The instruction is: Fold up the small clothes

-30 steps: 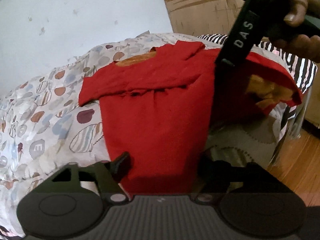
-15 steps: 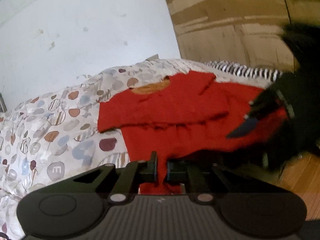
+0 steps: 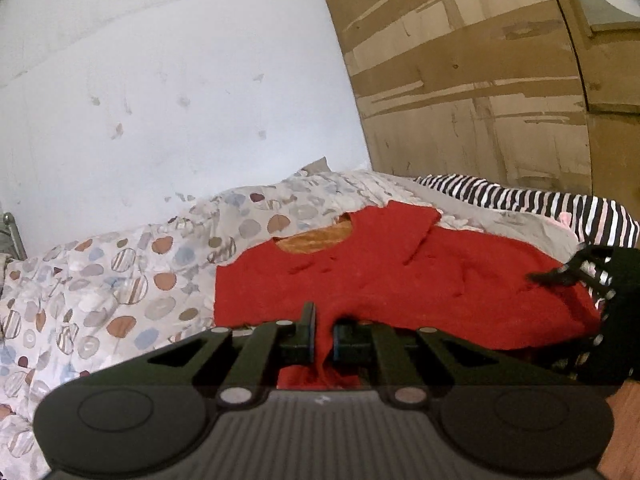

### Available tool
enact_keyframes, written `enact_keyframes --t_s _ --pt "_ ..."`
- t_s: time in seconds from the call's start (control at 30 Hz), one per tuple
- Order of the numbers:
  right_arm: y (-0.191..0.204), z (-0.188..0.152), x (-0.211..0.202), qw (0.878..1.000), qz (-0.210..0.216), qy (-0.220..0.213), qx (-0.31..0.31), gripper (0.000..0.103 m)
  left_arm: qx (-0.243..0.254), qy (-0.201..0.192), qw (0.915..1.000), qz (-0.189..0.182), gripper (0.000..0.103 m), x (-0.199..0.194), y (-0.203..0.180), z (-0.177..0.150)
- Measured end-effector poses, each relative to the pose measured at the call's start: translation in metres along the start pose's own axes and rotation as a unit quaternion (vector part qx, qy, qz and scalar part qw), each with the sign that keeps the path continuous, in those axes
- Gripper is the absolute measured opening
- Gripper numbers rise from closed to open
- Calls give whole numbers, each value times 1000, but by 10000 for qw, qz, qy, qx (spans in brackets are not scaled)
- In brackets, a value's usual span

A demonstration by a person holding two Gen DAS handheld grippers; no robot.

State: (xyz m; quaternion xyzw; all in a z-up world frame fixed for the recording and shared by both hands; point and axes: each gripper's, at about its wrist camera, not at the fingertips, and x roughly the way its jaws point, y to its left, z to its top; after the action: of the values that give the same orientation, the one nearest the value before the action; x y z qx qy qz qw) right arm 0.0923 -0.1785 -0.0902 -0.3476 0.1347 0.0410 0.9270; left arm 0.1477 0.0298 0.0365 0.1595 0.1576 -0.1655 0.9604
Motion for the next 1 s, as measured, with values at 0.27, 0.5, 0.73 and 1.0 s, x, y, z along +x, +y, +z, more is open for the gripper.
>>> enact_keyframes --t_s 0.27,0.5,0.73,1.0 --pt "-41 -62 -3 9972 -684 241 -187 31 -149 136 9998 46 7 -3 5 -11" --pt "-53 -65 -22 9956 -495 -412 -685 7 -380 33 9992 156 6 -17 -2 -35" --pt "-87 -56 -36 9959 -560 -575 -422 5 -393 -351 9976 439 4 -46 -15 -45" --pt "-112 -35 -87 9927 -576 -981 -411 4 -406 -807 9945 525 4 -103 -20 -27"
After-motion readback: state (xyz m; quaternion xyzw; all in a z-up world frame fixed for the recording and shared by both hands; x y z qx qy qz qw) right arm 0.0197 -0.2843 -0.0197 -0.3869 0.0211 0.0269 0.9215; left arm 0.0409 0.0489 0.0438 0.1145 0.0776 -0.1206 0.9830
